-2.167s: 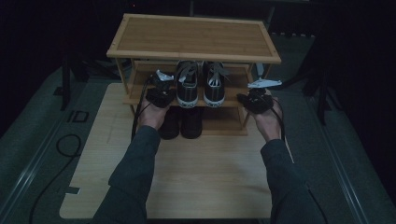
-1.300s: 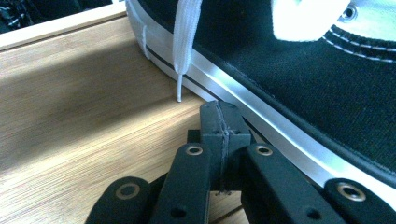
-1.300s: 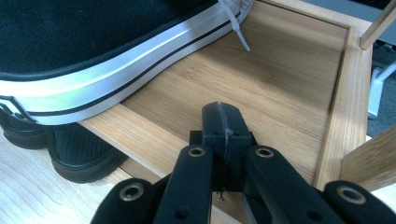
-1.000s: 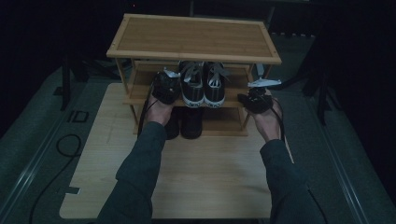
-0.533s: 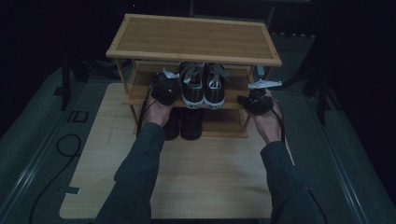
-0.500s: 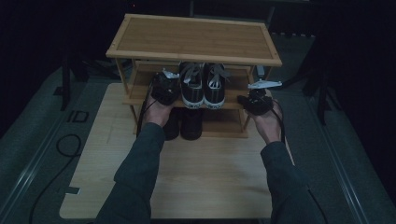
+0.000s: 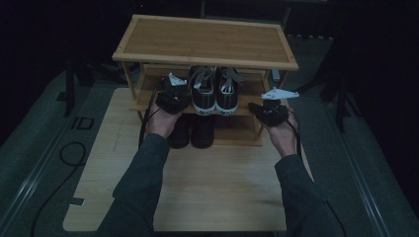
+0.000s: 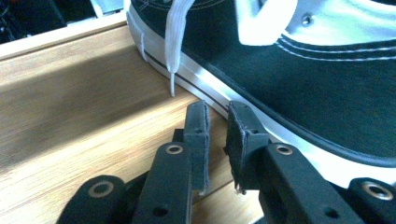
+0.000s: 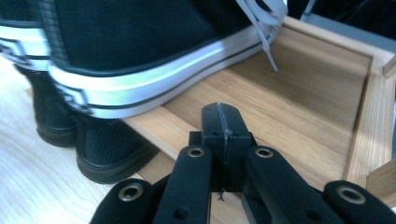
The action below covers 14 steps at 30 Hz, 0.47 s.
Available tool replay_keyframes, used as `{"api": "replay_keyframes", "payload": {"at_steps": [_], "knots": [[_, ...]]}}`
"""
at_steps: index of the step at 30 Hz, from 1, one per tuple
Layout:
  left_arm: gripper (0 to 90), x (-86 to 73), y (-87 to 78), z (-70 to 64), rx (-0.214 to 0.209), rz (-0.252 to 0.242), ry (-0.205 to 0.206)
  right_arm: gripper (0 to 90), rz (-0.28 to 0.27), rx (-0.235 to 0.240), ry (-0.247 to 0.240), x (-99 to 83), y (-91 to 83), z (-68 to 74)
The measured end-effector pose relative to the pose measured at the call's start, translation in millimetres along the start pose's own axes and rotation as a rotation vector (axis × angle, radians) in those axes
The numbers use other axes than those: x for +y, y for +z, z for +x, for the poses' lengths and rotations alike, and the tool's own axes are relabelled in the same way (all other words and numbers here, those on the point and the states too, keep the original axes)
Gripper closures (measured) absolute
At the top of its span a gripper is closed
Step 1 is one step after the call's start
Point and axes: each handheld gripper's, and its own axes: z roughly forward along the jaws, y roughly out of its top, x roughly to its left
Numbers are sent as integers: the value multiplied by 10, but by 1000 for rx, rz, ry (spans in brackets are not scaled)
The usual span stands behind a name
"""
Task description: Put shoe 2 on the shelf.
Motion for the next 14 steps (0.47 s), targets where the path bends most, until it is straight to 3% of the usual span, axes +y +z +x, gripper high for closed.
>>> {"api": "replay_keyframes", "payload": {"at_steps": [5,14], "knots": [[758,-8,-51,-4,-3,-13,7,900,-1,7,-23,-22,-97,16],[743,-24,-105,25,3,-15,16,900,6,19,-19,-138,-134,-4]]}}
